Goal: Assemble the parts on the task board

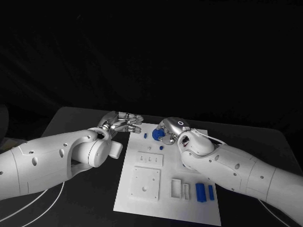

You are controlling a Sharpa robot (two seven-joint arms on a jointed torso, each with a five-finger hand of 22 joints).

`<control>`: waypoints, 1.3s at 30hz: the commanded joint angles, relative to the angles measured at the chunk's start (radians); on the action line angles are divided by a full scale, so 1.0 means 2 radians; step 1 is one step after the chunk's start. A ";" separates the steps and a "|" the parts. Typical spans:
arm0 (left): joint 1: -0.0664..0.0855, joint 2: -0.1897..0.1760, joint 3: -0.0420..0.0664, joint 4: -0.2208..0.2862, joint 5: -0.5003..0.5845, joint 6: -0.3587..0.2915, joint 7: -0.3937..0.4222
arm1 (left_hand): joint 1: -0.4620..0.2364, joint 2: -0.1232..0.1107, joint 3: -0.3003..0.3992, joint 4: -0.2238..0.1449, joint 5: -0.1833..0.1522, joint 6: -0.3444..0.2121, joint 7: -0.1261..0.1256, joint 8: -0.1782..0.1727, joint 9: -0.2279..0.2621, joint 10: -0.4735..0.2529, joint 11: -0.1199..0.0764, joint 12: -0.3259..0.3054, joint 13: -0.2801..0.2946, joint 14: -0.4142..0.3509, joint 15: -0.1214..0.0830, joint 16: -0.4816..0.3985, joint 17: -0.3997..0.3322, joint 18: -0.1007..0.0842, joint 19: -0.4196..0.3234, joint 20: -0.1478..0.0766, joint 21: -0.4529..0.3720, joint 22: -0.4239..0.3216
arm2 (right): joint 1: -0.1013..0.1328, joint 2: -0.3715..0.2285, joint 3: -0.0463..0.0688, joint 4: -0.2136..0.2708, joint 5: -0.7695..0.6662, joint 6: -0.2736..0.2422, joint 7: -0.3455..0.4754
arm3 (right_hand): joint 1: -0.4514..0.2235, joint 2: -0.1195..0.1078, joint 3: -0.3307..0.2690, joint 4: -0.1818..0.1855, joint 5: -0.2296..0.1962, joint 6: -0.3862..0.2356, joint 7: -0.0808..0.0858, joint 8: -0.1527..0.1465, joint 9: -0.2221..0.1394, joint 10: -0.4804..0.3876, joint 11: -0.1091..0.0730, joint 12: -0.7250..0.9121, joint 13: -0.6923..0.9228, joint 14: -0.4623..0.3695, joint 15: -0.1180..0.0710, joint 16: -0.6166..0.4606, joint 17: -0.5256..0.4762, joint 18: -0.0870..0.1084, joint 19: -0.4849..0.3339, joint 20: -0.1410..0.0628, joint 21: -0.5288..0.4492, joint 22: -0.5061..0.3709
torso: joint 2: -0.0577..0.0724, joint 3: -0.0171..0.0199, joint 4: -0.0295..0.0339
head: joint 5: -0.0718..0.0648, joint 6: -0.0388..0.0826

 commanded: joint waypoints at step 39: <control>0.001 0.004 0.001 -0.001 -0.002 0.010 -0.003 | -0.002 -0.005 0.004 -0.001 0.002 -0.007 0.004 -0.002 0.000 -0.008 0.002 0.001 0.000 -0.004 0.002 0.000 -0.001 -0.001 -0.005 0.001 0.005 0.002 | 0.000 0.023 -0.013 -0.048 0.030 0.024 -0.003 | -0.093 -0.027 -0.022 0.133 -0.054 -0.008 0.006 0.001 -0.002 -0.013 0.007 -0.033 -0.019 -0.001 -0.003 -0.012 0.005 0.001 0.030 -0.004 -0.008 0.039 | 0.000 0.0008 -0.0013 | 0.002 -0.003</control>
